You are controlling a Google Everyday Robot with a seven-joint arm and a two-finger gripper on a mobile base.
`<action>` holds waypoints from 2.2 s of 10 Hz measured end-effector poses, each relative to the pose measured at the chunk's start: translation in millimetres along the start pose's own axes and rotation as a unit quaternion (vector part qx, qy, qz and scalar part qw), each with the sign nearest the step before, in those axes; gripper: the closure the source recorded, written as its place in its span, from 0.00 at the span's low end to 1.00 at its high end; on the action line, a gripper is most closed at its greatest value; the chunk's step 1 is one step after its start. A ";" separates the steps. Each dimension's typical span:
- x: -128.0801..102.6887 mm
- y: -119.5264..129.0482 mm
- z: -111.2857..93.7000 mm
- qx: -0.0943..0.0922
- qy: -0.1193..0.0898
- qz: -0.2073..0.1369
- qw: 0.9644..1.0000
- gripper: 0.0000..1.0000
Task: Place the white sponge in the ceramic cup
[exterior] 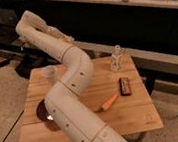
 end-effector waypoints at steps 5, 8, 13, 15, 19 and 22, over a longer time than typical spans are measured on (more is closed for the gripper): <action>15.0 -19.8 -34.2 0.000 -0.001 0.000 1.000 1.00; 14.7 -19.4 -34.2 -0.001 -0.002 0.001 1.000 1.00; 3.2 32.8 -5.2 -0.070 0.000 -0.010 0.997 1.00; -1.6 41.9 -7.2 -0.076 -0.001 -0.027 0.997 1.00; -9.9 45.6 -32.2 -0.070 -0.009 -0.072 0.995 1.00; -10.8 46.4 -34.9 -0.069 -0.010 -0.083 0.994 1.00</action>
